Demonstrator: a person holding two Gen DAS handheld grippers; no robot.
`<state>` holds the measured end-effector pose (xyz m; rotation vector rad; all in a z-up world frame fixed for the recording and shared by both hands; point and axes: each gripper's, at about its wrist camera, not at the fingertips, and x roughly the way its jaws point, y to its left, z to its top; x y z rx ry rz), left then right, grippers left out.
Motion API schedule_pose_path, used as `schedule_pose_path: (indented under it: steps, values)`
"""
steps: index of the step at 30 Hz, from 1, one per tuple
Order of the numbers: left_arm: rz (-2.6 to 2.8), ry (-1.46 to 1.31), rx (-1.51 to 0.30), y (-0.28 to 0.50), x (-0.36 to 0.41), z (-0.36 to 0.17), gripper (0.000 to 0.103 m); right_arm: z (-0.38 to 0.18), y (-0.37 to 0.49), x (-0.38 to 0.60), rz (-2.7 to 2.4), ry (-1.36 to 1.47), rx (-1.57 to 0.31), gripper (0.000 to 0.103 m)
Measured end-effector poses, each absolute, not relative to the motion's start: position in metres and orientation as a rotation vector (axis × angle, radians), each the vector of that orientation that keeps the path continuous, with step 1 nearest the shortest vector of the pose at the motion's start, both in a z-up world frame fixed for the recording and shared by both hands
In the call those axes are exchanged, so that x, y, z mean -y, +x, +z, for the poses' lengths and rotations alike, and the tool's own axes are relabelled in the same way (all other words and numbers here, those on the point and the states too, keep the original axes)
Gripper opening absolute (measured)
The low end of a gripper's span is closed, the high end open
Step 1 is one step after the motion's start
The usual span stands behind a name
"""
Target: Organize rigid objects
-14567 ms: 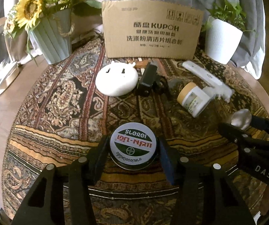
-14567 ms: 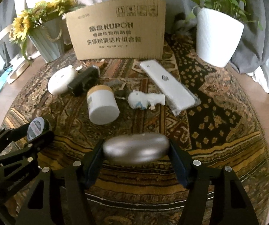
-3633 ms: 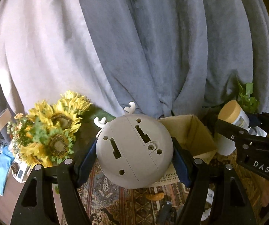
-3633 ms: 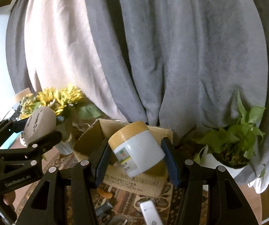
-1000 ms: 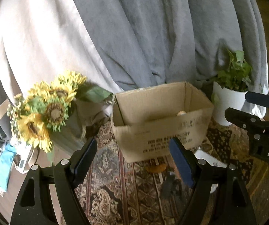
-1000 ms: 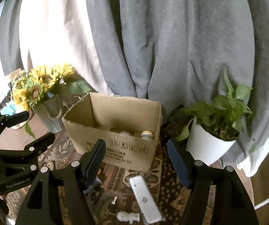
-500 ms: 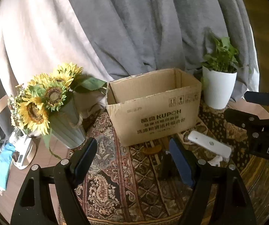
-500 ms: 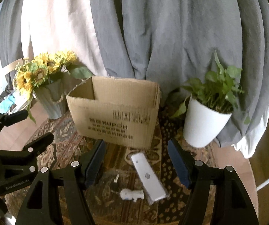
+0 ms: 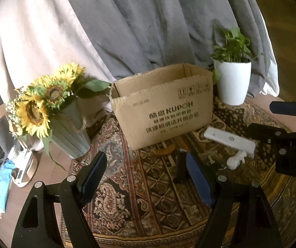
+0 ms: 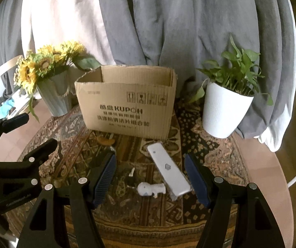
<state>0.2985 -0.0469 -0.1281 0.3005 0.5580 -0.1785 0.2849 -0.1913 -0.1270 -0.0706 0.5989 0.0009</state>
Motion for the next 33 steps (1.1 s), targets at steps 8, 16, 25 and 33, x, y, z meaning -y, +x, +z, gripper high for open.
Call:
schedule_pose_path:
  steps: [8,16,25,33]
  values:
    - [-0.211,0.325,-0.594,0.3,0.05,-0.149,0.079,-0.151,0.287,0.194,-0.005,-0.026,-0.659,0.07]
    - [-0.237,0.32,-0.646,0.31,0.054,-0.175,0.076,-0.174,0.297,0.198,-0.022,-0.006,-0.708,0.07]
    - [-0.269,0.32,-0.696,0.328,0.061,-0.195,0.072,-0.192,0.311,0.198,-0.022,-0.01,-0.746,0.07]
    - [-0.294,0.346,-0.739,0.342,0.068,-0.212,0.066,-0.206,0.321,0.203,-0.025,0.008,-0.773,0.07]
